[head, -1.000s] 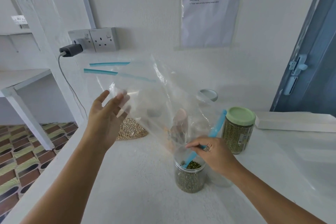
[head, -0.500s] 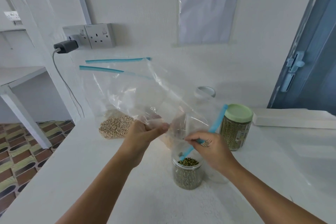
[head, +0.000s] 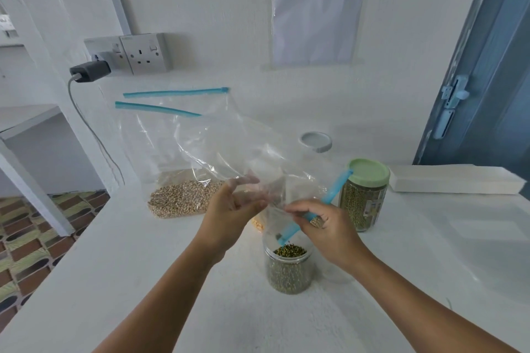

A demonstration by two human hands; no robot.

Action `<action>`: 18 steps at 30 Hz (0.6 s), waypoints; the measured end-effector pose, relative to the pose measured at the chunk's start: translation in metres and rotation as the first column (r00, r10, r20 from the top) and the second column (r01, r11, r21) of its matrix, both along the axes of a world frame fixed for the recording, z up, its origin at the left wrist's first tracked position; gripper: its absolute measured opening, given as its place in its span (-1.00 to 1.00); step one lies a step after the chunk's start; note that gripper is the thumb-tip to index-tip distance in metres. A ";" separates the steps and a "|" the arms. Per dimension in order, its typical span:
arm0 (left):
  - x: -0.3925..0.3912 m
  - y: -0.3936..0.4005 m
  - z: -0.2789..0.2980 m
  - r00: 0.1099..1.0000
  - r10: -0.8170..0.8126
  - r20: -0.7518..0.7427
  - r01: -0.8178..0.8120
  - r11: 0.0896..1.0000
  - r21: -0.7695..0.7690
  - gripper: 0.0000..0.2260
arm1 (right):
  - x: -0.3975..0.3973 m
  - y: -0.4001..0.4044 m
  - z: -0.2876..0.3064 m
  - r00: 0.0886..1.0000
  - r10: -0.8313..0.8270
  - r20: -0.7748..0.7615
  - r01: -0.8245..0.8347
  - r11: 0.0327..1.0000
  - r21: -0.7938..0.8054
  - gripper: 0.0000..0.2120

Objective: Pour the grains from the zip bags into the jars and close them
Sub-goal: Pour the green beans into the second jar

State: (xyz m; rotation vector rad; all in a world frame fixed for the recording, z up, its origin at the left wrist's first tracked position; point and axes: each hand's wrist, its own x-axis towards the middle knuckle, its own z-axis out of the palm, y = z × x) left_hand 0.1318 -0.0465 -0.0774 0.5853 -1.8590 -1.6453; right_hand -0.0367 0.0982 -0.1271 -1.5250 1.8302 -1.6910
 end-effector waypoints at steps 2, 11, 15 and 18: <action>0.001 0.001 0.000 1.000 0.013 -0.004 -0.013 1.000 -0.011 -0.67 | 0.001 0.000 0.000 1.000 0.002 -0.004 -0.002 1.000 0.011 -0.64; 0.003 0.001 -0.002 0.998 -0.029 0.057 0.034 0.996 -0.082 -0.61 | 0.004 -0.001 0.010 0.974 -0.008 0.225 0.001 1.000 0.031 -0.67; 0.002 0.004 0.001 0.997 -0.052 0.051 0.057 0.994 -0.095 -0.62 | 0.008 -0.006 0.012 0.958 -0.026 0.285 0.030 0.999 -0.010 -0.70; 0.001 0.004 -0.001 1.000 0.010 0.022 -0.008 0.996 -0.092 -0.61 | 0.008 -0.007 0.011 0.974 -0.067 0.218 0.076 0.997 -0.033 -0.71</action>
